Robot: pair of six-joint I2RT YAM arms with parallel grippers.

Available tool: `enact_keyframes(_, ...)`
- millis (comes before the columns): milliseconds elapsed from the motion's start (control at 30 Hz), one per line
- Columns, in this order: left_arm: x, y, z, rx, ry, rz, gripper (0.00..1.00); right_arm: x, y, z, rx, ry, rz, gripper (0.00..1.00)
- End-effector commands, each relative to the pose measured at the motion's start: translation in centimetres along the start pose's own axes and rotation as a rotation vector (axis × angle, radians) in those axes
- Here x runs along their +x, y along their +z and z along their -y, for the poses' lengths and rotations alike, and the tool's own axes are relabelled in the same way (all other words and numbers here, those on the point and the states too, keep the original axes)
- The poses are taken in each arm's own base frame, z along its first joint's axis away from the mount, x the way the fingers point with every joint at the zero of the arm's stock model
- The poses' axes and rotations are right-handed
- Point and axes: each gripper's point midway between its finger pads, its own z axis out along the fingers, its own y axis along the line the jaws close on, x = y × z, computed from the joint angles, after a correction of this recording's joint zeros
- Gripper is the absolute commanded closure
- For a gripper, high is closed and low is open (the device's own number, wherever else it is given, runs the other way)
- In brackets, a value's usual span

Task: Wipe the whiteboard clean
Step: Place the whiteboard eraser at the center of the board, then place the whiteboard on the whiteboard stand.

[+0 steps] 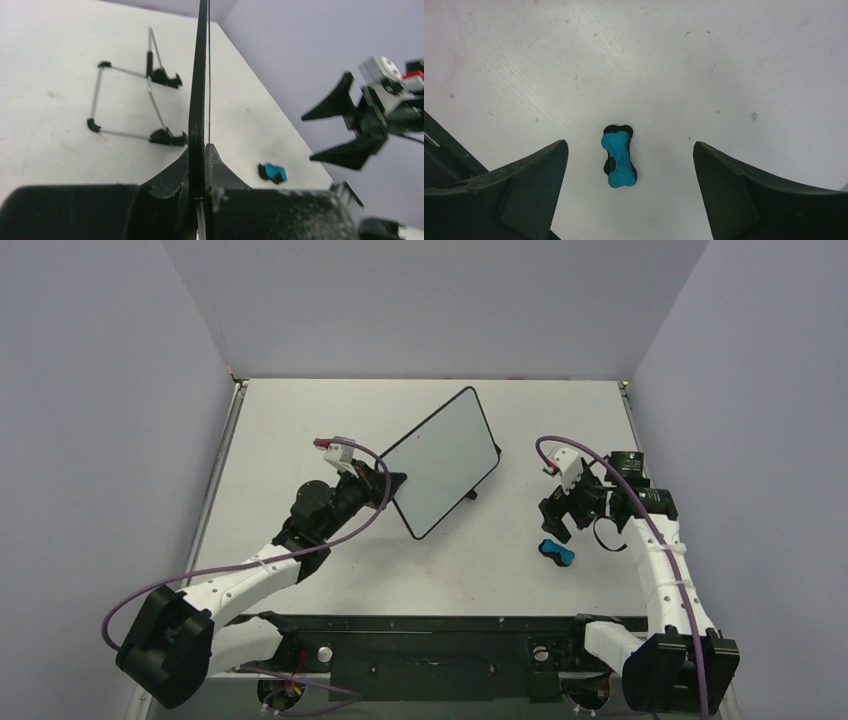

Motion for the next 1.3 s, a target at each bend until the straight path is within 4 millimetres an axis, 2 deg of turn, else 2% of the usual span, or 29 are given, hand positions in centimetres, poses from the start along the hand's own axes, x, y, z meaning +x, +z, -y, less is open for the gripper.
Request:
enact_keyframes(0,-11.1,2.3,3.9,0.047,0.02,0.402,1.0,-2.5,-0.4,0.6,0.05,0.061,0.118,0.09)
enact_keyframes(200,-11.6,5.6,3.2,-0.005,0.062,0.447,1.0,-2.1,-0.1,0.9,0.056,0.077,0.108,0.09)
enact_keyframes(267,-10.6,7.5,2.5,-0.01,0.074,0.424,1.0,-2.0,0.0,0.9,0.056,0.081,0.102,0.09)
enact_keyframes(300,-11.1,8.1,2.9,0.0,0.08,0.433,1.0,-1.9,0.0,1.0,0.056,0.083,0.1,0.09)
enact_keyframes(333,-10.1,9.1,2.4,-0.002,0.083,0.406,1.0,-1.8,0.1,1.0,0.056,0.087,0.095,0.09)
enact_keyframes(367,-10.7,9.7,2.8,0.008,0.09,0.416,1.0,-1.8,0.1,1.0,0.057,0.087,0.094,0.09)
enact_keyframes(400,-9.9,10.6,2.2,-0.002,0.091,0.394,1.0,-1.7,0.1,0.9,0.056,0.088,0.092,0.09)
enact_keyframes(433,-10.3,11.1,2.4,0.004,0.091,0.402,1.0,-1.6,0.2,0.9,0.057,0.087,0.092,0.09)
enact_keyframes(467,-9.6,11.7,1.7,-0.016,0.09,0.388,1.0,-1.5,0.2,0.9,0.057,0.088,0.088,0.09)
enact_keyframes(567,-9.2,12.7,1.0,-0.043,0.1,0.384,1.0,-1.3,0.3,0.9,0.058,0.089,0.083,0.09)
enact_keyframes(667,-7.6,13.6,-0.1,-0.055,0.091,0.349,1.0,-1.2,0.4,1.0,0.056,0.093,0.079,0.09)
enact_keyframes(867,-4.0,13.8,-1.4,-0.037,0.041,0.275,1.0,-0.9,0.4,0.9,0.057,0.093,0.069,0.09)
enact_keyframes(1167,-0.7,13.2,-3.7,-0.12,0.003,0.238,1.0,-0.7,0.6,1.0,0.054,0.097,0.061,0.09)
enact_keyframes(1267,1.2,13.0,-3.9,-0.136,0.013,0.211,1.0,-0.6,0.7,1.0,0.054,0.1,0.059,0.09)
